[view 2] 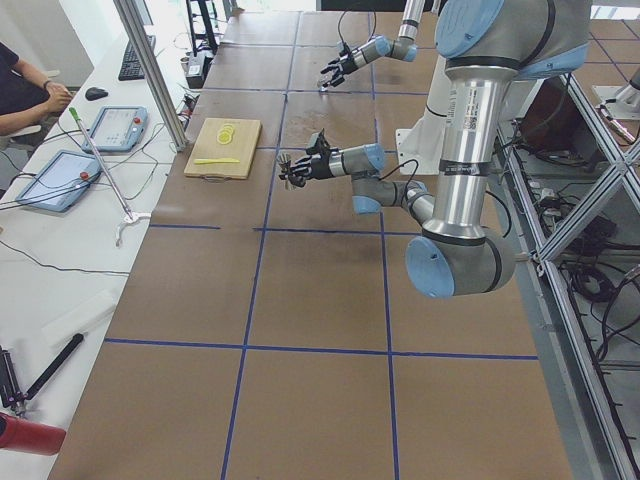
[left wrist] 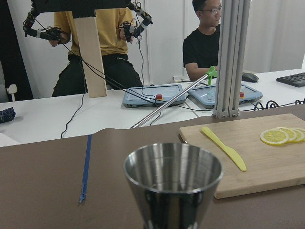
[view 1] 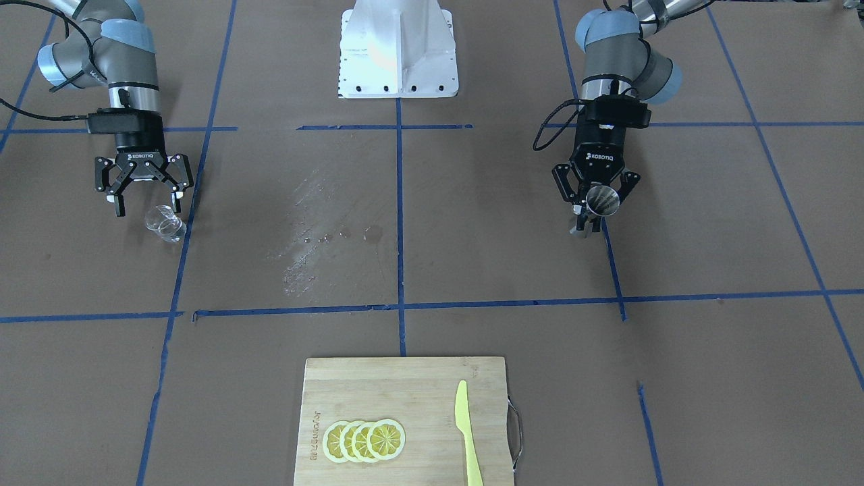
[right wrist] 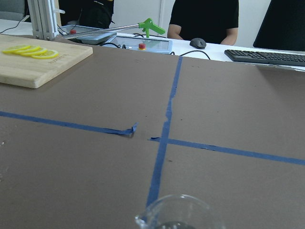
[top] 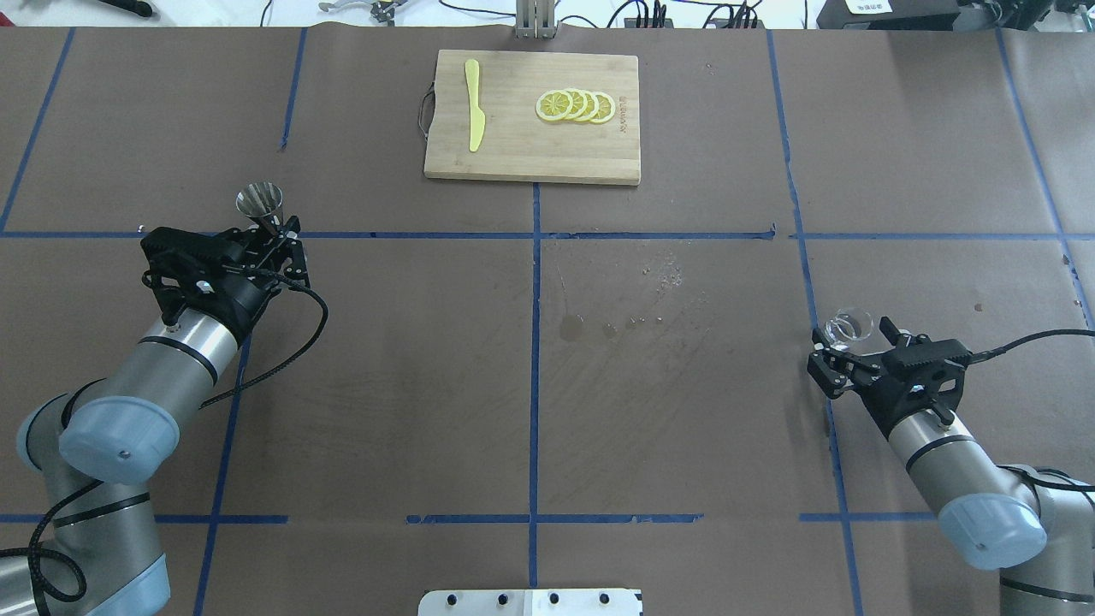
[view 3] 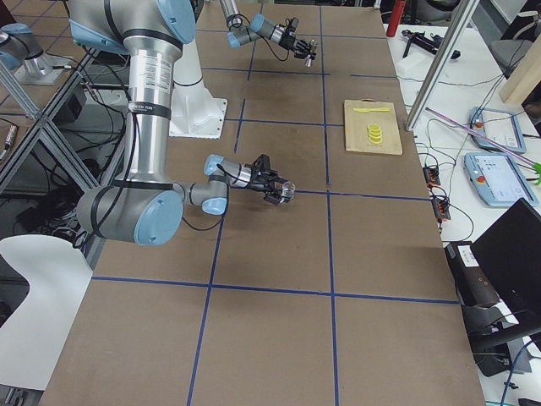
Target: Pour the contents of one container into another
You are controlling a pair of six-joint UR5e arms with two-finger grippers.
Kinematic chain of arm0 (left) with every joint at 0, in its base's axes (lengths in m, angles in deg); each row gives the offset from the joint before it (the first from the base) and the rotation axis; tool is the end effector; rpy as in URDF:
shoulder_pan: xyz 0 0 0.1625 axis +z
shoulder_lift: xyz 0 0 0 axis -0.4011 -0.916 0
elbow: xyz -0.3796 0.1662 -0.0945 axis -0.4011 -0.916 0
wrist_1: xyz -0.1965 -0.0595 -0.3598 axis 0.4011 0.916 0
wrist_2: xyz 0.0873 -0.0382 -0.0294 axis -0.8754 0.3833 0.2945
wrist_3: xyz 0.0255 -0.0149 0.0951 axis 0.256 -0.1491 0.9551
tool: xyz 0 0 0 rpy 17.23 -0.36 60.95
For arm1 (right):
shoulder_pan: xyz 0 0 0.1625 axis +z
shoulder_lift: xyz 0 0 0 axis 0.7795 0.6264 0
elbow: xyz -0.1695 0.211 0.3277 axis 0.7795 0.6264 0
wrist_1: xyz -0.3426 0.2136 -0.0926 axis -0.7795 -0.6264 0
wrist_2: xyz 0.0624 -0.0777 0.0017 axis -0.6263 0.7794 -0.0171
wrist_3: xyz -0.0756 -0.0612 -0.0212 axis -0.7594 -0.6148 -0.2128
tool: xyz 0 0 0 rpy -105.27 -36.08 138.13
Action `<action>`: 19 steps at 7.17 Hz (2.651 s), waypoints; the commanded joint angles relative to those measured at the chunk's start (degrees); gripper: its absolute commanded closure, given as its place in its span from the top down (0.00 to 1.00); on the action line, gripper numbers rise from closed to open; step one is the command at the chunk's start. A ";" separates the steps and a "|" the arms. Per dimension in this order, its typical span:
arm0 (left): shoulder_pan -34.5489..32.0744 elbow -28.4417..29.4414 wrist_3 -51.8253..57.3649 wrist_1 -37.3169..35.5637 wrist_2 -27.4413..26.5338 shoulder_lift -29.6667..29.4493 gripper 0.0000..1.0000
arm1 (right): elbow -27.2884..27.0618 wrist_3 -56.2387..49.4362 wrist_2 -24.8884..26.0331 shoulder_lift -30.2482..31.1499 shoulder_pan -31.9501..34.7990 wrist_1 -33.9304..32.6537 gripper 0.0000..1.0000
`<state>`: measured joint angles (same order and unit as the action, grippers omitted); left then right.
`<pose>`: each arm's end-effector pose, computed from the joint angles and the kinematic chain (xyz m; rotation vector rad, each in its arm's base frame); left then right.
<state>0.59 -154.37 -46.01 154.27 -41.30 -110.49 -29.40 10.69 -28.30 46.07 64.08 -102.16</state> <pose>0.4022 -0.3903 0.3808 1.1864 0.7475 -0.2711 -0.3895 -0.3032 0.5475 1.0673 -0.6805 0.2483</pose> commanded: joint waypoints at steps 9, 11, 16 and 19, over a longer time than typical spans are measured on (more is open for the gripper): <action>-0.67 0.47 0.00 0.07 0.88 -0.18 0.00 | 1.83 -0.57 -0.36 -1.06 1.46 1.47 1.00; -0.76 0.47 0.00 0.07 0.88 -0.35 0.00 | 2.01 -0.49 -0.45 -1.06 1.72 1.47 1.00; -0.76 0.47 0.00 0.07 0.88 -0.44 0.00 | 2.01 -0.40 -2.56 -1.24 2.51 1.38 0.96; -0.84 0.47 0.00 0.16 0.88 -0.44 0.00 | 2.09 -0.40 -3.17 -1.41 2.69 1.47 0.94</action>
<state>-0.23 -153.90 -46.01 154.37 -40.42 -110.93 -27.36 10.29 -31.21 44.74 66.73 -100.74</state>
